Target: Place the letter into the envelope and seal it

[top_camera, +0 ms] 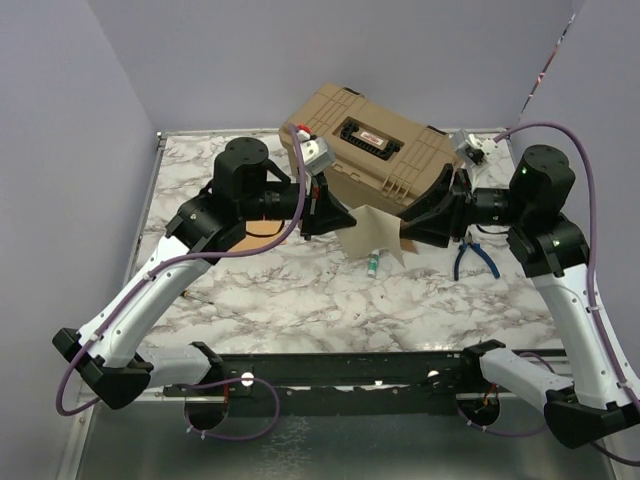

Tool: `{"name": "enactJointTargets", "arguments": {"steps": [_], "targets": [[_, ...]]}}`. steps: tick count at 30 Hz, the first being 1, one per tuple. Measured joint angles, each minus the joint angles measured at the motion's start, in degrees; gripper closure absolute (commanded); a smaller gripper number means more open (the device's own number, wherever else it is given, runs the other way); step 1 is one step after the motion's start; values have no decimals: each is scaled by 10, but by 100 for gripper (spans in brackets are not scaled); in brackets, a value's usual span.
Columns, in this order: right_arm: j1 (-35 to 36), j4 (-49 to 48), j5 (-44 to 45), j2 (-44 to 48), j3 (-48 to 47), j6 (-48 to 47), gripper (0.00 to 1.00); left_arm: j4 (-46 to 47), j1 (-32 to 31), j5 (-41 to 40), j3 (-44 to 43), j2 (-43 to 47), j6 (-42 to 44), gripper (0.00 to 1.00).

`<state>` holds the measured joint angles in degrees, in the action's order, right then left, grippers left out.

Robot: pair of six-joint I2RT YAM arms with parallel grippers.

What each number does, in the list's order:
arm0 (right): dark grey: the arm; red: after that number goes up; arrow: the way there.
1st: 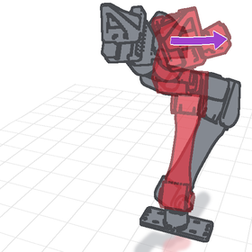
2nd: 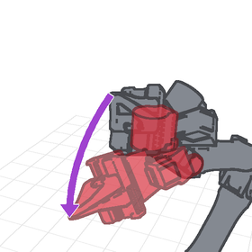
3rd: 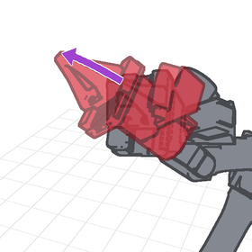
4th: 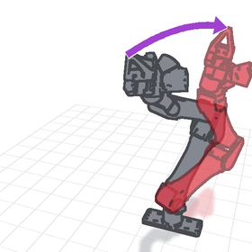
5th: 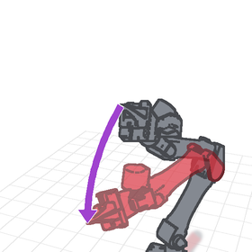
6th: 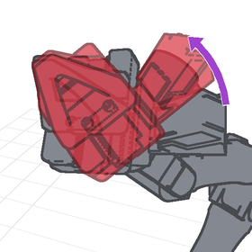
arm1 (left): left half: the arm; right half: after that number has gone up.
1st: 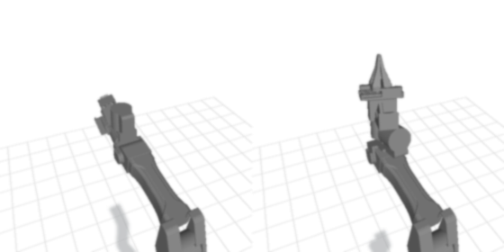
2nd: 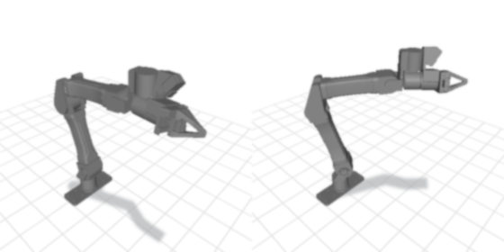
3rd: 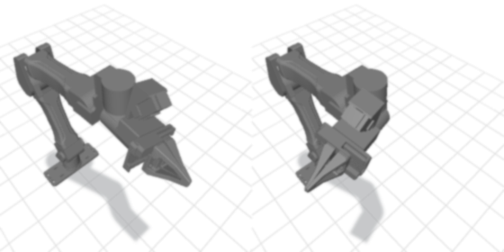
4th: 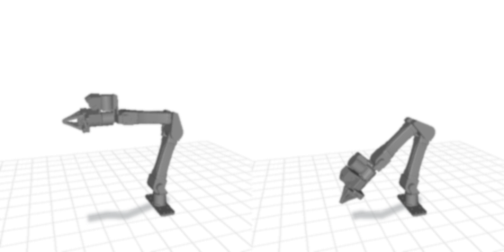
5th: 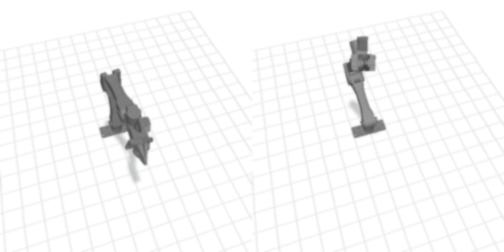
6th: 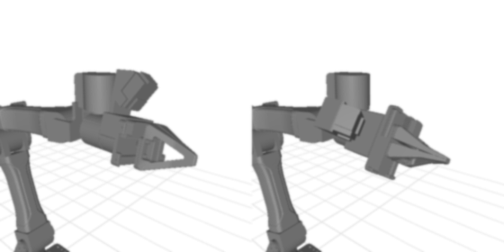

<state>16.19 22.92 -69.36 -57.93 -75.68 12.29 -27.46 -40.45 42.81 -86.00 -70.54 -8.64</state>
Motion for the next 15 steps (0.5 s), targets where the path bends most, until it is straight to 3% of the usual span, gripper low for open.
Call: {"name": "enactJointTargets", "arguments": {"steps": [3,7,11,15], "targets": [[0,40,21,1,-12,-21,31,4,0,-55,14,11,2,100],[0,87,73,7,-36,-53,23,23,0,-175,40,37,-1,100],[0,103,129,23,-43,-66,21,47,1,-273,62,64,-5,100],[0,74,186,41,-29,-48,26,66,3,-292,69,80,-4,100]]}}
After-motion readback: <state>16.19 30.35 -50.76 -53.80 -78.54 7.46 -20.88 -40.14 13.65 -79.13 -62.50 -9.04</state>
